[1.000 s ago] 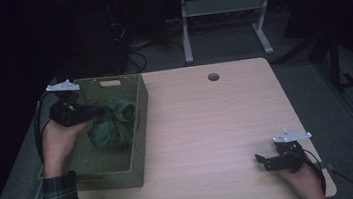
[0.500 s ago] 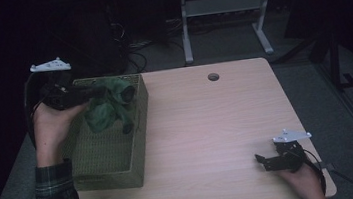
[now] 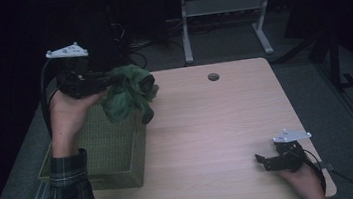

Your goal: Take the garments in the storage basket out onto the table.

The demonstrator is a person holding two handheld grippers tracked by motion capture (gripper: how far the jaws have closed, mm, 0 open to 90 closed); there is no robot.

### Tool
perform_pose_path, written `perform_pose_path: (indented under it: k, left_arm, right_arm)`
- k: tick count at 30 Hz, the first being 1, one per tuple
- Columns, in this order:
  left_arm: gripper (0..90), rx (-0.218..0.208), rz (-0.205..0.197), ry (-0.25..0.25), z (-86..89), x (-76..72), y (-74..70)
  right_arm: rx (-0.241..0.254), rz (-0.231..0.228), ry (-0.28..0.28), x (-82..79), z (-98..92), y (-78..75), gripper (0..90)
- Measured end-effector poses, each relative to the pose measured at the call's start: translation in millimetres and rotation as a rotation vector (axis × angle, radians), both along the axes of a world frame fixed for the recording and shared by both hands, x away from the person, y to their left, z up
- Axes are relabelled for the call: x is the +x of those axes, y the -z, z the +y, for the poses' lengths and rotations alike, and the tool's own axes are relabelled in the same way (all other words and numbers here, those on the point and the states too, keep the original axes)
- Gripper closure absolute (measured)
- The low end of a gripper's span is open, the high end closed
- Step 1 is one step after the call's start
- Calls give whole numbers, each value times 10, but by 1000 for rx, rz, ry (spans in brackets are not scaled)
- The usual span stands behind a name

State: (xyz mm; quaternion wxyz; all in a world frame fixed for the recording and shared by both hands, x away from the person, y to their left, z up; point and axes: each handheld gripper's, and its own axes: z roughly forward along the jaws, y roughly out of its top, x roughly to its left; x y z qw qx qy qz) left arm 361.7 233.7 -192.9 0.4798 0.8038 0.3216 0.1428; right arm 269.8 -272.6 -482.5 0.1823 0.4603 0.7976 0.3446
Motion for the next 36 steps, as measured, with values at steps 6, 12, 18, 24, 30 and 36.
perform_pose_path:
  k: [6,12,18,24,30,36]
  left_arm:
    - [789,-9,-4,52,-252,3,30]
    - [789,2,3,90,-597,37,156]
    - [788,0,9,106,-819,46,254]
    - [788,-11,22,114,-1035,32,418]
    - [787,-16,37,132,-1183,34,552]
    - [784,-3,53,151,-1346,44,692]
  right_arm:
    - [-1,0,-1,0,0,0,94]
    - [-1,0,-1,0,-1,0,94]
    - [-1,1,-3,-1,1,0,94]
    - [4,3,-6,-4,5,-1,94]
    - [3,4,-6,-4,5,-2,94]
    - [3,4,-6,-4,5,-2,94]
